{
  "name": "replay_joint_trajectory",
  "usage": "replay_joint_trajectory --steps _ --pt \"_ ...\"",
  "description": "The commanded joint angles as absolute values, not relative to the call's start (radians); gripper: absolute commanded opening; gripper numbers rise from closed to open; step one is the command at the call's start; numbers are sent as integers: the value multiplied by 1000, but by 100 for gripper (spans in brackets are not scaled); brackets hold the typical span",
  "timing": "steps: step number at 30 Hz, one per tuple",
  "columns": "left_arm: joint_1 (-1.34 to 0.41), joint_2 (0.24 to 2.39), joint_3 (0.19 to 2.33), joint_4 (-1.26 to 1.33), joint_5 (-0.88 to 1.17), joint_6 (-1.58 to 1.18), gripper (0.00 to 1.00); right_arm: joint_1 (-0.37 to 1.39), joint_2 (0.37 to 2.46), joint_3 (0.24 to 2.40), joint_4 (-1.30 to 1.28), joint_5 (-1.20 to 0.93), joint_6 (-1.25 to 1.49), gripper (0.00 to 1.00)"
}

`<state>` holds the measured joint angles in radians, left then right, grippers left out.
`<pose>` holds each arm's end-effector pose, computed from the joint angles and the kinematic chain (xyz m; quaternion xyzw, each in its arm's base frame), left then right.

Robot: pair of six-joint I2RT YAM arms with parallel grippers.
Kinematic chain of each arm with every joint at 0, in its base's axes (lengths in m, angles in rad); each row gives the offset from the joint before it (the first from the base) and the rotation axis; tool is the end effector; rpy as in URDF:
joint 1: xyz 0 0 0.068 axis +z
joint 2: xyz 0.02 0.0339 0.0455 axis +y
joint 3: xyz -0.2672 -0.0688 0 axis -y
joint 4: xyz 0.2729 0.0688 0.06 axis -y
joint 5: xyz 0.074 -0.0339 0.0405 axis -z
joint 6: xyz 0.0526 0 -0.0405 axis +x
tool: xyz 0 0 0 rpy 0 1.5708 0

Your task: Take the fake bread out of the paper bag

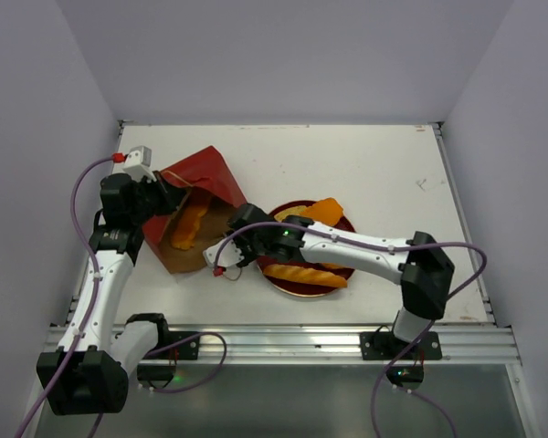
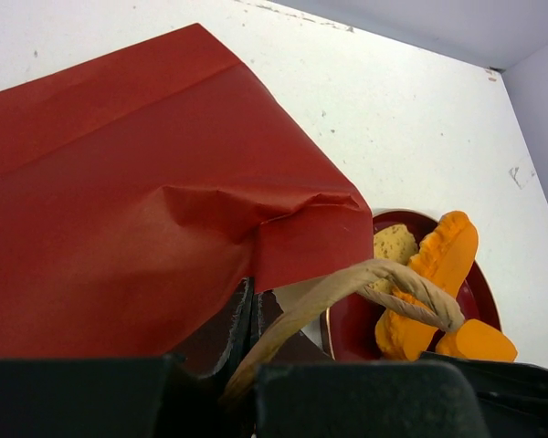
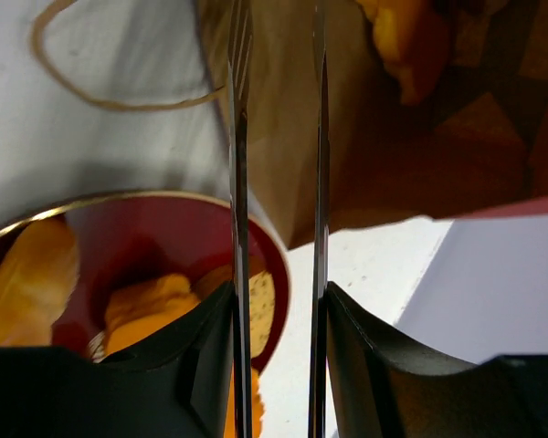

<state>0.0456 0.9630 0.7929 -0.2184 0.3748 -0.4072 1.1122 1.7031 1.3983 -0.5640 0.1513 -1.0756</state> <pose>0.2609 -0.0074 0.2992 -0.0819 0.8183 -0.2506 0.5108 0.1908 0.3686 0.2575 -0.8199 0.4529 -0.0647 0.3441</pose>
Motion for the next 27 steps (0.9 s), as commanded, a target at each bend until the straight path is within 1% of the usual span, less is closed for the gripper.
replay_joint_trajectory --steps 1,5,8,14,21,27 --pt "51 965 836 -232 407 -413 0 1150 1773 1453 -347 358 -1132 44" --pt "52 965 841 -235 400 -407 0 1170 1854 1454 -217 448 -1213 44" --pt "52 966 842 -233 402 -407 0 1177 1907 1465 -167 497 -1232 45" --pt "52 968 845 -227 406 -400 0 1180 1942 1465 -104 543 -1255 45" --pt "52 963 847 -221 417 -402 0 1192 1979 1457 -80 557 -1262 46" --pt "52 962 848 -221 419 -400 0 1212 1962 1436 -97 542 -1262 47"
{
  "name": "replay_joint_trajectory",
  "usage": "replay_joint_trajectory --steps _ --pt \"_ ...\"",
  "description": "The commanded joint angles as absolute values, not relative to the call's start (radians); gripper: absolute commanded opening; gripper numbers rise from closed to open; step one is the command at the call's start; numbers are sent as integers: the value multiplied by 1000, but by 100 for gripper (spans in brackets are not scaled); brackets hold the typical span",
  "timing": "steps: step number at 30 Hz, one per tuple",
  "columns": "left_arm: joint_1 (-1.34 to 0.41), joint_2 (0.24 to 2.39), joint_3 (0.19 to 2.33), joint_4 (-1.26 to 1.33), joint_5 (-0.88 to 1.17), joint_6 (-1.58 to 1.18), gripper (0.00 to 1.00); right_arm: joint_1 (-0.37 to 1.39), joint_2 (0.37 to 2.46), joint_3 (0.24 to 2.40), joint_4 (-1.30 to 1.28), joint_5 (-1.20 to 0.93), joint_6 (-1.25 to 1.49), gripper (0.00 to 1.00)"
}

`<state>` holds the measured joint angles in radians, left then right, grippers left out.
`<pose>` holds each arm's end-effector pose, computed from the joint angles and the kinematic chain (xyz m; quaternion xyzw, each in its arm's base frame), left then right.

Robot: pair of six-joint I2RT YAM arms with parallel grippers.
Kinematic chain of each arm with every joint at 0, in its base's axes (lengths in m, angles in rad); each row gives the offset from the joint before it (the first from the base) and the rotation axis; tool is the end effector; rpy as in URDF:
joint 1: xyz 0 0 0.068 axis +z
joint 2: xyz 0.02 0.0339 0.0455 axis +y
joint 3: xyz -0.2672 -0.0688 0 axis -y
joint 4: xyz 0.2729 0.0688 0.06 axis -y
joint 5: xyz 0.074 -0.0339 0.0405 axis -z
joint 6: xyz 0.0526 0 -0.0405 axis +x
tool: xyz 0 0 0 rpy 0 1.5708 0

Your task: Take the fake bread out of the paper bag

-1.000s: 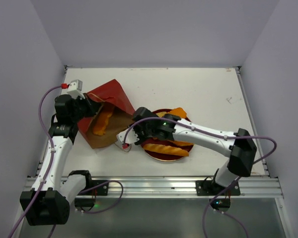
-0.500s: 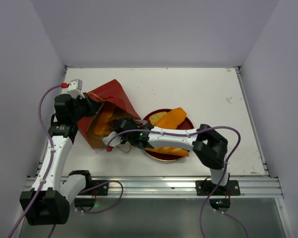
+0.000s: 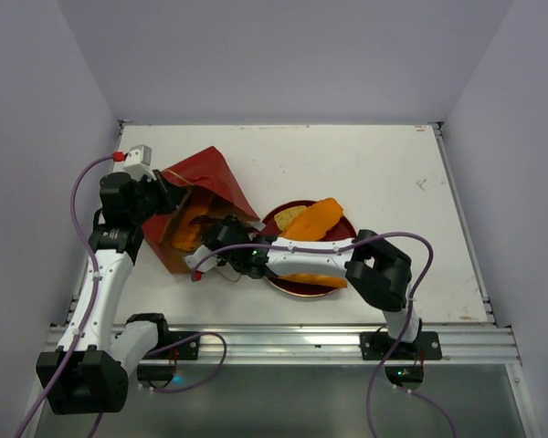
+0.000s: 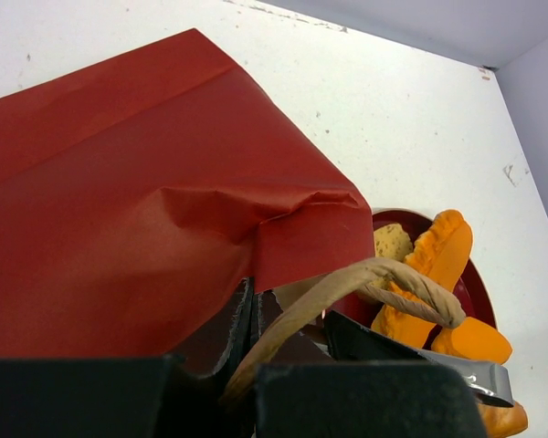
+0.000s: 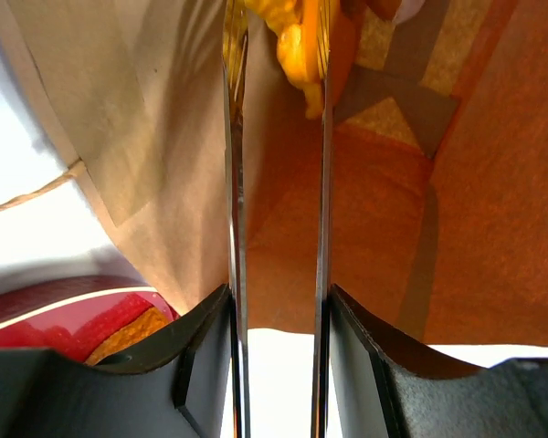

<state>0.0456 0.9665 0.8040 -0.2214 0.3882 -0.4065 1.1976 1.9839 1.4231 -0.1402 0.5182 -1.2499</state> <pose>0.2616 -0.0080 0.3025 -0.0772 0.8169 -0.2558 0.5111 0.1999 0.4391 0.1867 -0.7877 0.3997 -0.2429 0.4010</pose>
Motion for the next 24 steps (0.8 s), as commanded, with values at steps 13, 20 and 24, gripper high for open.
replay_joint_trajectory --steps 13,20,24 --pt "52 966 854 -218 419 -403 0 1229 1951 1447 -175 522 -1238 47" --pt "52 965 848 -212 423 -408 0 1232 1971 1485 -184 535 -1229 48" --pt "52 960 848 -213 425 -408 0 1233 2014 1520 -192 555 -1213 48"
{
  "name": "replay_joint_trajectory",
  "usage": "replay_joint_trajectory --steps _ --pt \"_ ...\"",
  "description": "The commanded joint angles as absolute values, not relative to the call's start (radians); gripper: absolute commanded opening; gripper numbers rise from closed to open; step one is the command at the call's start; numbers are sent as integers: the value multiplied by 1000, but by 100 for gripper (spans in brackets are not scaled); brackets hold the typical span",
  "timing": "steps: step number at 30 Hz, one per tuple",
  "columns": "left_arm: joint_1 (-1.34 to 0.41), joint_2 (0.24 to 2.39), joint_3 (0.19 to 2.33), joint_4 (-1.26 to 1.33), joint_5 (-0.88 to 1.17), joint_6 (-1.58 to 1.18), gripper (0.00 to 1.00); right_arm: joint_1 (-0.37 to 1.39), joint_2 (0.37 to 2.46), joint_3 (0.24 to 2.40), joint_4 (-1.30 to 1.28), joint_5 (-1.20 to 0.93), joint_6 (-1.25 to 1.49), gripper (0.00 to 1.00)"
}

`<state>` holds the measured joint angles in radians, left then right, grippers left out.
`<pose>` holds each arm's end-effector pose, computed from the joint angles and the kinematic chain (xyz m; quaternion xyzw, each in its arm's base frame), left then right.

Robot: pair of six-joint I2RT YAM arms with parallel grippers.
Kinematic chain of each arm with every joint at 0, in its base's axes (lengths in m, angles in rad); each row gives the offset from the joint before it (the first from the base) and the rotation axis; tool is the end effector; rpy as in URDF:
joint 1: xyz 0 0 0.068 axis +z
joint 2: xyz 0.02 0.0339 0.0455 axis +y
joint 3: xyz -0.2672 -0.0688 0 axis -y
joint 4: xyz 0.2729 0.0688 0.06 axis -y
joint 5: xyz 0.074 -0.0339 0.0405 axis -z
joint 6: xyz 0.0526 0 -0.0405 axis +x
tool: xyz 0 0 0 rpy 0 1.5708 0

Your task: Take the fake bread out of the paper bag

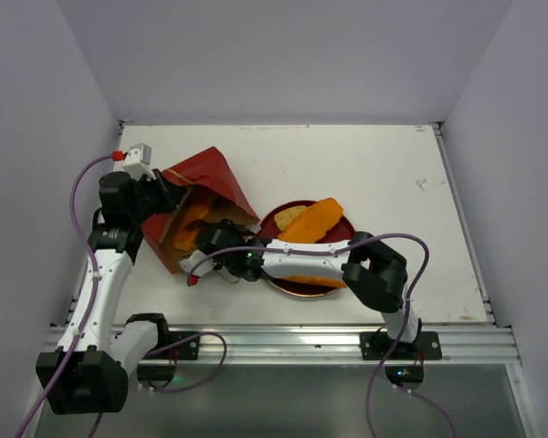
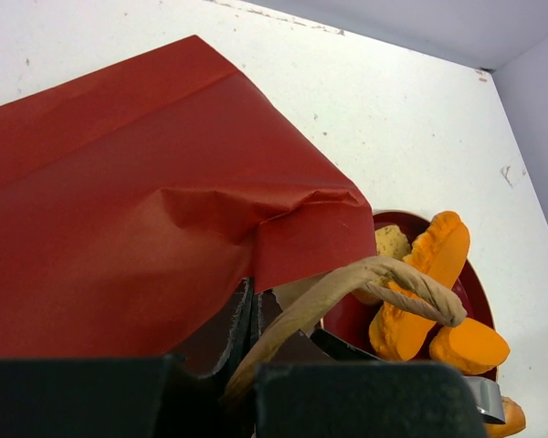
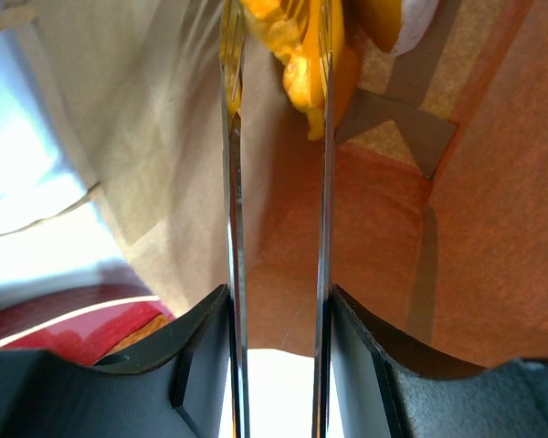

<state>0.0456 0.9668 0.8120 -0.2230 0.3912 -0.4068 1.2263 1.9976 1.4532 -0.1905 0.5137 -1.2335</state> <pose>0.2618 -0.0081 0.3054 -0.0756 0.8153 -0.2572 0.5132 0.1878 0.4469 0.1864 -0.7986 0.3927 -0.2336 0.3917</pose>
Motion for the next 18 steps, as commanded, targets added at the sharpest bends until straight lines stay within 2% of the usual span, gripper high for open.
replay_joint_trajectory --steps 1,9,12,15,16,18 --pt "52 959 848 -213 425 -408 0 1233 2020 1525 -189 560 -1209 47" --pt "52 953 841 -209 433 -411 0 1232 2072 1566 -204 581 -1183 43" --pt "52 950 838 -206 436 -413 0 1233 2082 1572 -219 580 -1167 38" --pt "52 943 831 -204 437 -414 0 1232 2083 1568 -229 580 -1155 28" --pt "52 943 830 -204 437 -416 0 1232 2083 1568 -233 580 -1147 22" --pt "51 940 827 -203 437 -416 0 1230 2080 1568 -242 577 -1140 15"
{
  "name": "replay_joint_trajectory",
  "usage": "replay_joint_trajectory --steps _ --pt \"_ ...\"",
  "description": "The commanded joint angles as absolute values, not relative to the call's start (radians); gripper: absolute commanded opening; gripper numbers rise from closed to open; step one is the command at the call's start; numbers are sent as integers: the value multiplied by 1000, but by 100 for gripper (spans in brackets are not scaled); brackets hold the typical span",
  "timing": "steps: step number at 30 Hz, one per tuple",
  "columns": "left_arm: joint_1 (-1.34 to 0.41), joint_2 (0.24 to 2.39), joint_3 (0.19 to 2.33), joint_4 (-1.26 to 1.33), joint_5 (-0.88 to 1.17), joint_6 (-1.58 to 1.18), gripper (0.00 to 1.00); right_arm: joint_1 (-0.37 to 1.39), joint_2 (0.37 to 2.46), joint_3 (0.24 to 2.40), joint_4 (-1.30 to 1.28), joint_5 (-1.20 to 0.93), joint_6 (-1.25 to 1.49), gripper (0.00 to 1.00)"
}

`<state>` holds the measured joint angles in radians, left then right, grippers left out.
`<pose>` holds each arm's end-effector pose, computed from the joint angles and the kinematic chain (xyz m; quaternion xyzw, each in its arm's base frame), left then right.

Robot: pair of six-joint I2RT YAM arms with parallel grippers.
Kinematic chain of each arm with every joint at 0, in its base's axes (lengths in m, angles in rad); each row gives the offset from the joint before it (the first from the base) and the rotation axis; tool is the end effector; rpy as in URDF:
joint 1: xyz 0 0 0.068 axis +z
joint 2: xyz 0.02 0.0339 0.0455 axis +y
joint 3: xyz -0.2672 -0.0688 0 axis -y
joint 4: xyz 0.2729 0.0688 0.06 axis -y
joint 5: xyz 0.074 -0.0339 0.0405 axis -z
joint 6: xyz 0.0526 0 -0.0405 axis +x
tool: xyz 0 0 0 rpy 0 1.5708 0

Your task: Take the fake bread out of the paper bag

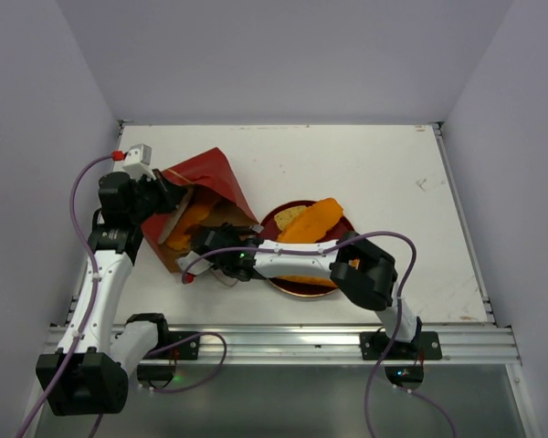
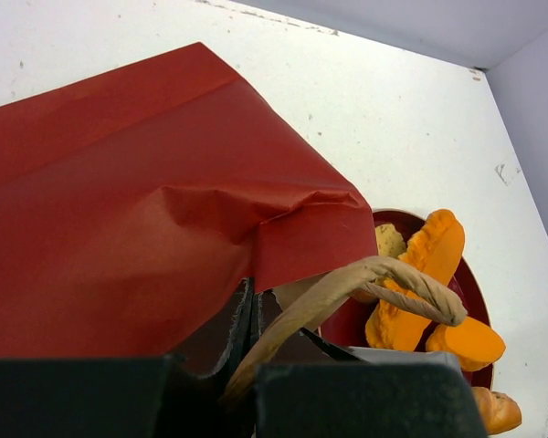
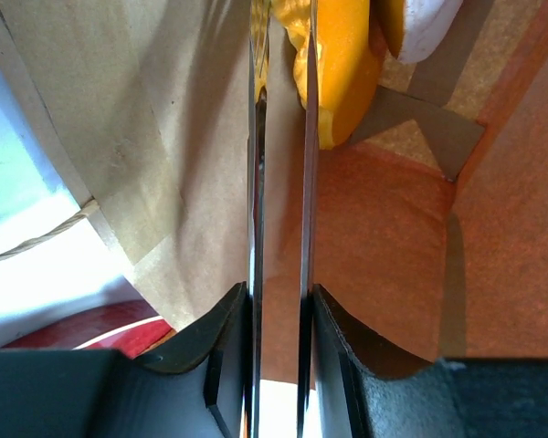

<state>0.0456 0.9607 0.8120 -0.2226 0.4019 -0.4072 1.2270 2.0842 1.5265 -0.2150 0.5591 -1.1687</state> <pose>0.2604 -0.0087 0.3070 -0.0718 0.8135 -0.2615 0.5144 0.1946 0.4608 0.1699 -0.7857 0.4225 -0.2433 0.3807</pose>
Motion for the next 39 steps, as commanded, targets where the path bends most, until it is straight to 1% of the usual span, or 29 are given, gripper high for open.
replay_joint_trajectory --steps 1,5,13,20,27,31,32,33,35,36,37,39 --pt "52 940 827 -204 437 -416 0 1230 2076 1569 -255 574 -1129 10" --pt "52 928 819 -207 426 -410 0 1227 2028 1545 -279 546 -1097 0" --pt "52 930 811 -204 407 -408 0 1206 1830 1476 -377 404 -999 0" --pt "52 934 805 -196 399 -419 0 1203 1698 1398 -414 347 -982 0" --pt "52 937 804 -198 399 -426 0 1201 1634 1336 -449 319 -982 0" --pt "52 933 807 -206 402 -426 0 1200 1638 1293 -431 353 -1026 0" --pt "52 933 807 -209 403 -426 0 1200 1641 1287 -420 366 -1037 1" --pt "52 930 807 -209 405 -426 0 1201 1652 1281 -399 383 -1057 9" --pt "52 931 807 -212 408 -426 0 1201 1666 1275 -377 419 -1069 14" --pt "52 931 805 -212 410 -426 0 1201 1675 1278 -367 426 -1075 21" --pt "52 930 804 -212 411 -426 0 1201 1690 1285 -358 443 -1077 25" --pt "52 930 802 -213 413 -425 0 1201 1704 1296 -341 452 -1080 30"
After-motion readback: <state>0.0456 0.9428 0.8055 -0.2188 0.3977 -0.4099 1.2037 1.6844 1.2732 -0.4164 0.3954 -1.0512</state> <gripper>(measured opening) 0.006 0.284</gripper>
